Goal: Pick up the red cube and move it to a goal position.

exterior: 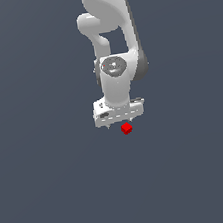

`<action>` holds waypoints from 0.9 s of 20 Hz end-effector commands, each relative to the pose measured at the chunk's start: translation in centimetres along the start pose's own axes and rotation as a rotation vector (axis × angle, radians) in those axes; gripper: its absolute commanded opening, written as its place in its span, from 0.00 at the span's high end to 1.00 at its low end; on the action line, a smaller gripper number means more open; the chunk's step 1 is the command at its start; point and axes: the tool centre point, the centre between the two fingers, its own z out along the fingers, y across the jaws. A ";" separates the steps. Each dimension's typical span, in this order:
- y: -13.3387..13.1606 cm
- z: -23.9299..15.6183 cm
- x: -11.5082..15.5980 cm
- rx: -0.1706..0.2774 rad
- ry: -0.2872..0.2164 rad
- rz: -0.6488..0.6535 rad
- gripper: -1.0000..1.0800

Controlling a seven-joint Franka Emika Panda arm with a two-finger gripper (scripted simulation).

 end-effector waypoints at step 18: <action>-4.0 10.6 -2.3 -0.009 0.003 -0.380 0.04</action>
